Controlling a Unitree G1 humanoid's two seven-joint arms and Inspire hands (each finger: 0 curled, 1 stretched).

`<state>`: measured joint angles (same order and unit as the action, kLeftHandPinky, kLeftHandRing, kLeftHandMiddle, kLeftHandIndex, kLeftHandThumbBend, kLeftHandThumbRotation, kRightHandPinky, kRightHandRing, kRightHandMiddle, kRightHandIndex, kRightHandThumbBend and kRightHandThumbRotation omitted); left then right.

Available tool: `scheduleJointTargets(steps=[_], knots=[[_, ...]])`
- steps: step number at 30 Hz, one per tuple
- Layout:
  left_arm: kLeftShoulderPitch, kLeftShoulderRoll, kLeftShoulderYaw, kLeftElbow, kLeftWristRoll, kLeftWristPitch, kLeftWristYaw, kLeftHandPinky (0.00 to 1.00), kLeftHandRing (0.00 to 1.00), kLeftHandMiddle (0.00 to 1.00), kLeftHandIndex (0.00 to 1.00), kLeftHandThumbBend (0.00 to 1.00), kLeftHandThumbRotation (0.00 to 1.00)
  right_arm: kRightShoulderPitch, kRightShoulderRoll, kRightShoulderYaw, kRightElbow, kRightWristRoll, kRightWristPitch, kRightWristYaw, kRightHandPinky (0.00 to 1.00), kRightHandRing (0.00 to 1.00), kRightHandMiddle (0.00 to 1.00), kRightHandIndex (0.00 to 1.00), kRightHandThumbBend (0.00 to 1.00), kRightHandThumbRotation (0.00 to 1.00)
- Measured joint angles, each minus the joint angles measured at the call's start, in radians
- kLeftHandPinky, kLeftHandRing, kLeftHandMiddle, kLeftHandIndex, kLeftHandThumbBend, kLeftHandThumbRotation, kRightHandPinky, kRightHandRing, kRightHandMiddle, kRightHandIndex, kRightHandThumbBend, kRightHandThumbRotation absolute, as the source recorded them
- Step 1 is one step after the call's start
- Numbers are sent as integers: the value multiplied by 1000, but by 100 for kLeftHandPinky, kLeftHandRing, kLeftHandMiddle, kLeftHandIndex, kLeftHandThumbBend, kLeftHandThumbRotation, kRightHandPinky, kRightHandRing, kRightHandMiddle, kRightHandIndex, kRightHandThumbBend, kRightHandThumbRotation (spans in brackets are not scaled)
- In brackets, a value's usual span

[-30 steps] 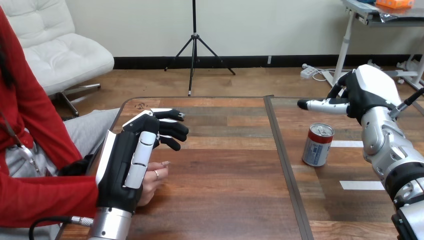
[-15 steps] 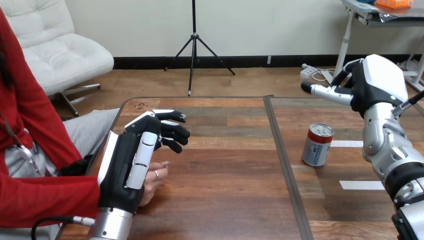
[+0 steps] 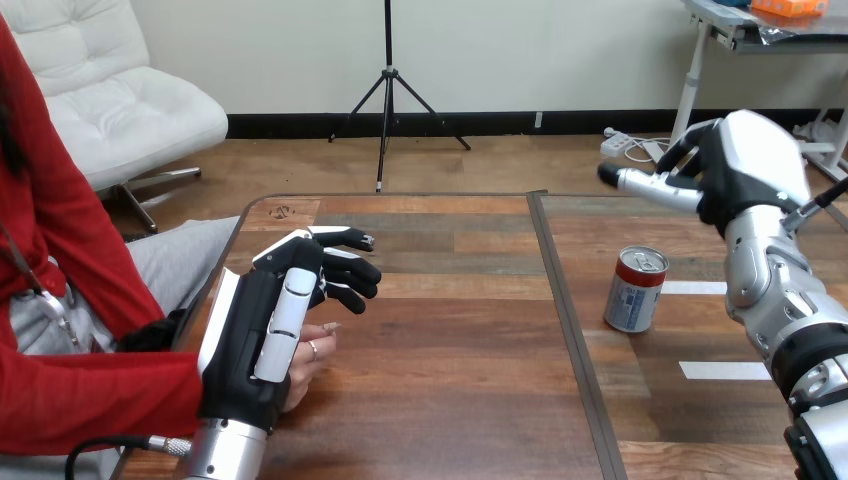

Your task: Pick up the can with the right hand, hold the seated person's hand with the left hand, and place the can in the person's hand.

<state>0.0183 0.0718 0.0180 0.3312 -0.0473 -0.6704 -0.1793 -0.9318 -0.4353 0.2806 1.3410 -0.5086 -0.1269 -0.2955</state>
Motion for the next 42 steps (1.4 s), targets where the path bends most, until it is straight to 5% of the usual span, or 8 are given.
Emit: scheduleJointTargets(steps=[14,42], knots=[[0,0,0,2,5,0,4,41,51,51,58,53,100,0,0,-3,0,2,25,139,74,84,86,87,100,70],[0,1,1,2,6,0,10,42,50,51,58,54,100,4,1,-20,5,39,77,272,87,98,99,99,100,58]])
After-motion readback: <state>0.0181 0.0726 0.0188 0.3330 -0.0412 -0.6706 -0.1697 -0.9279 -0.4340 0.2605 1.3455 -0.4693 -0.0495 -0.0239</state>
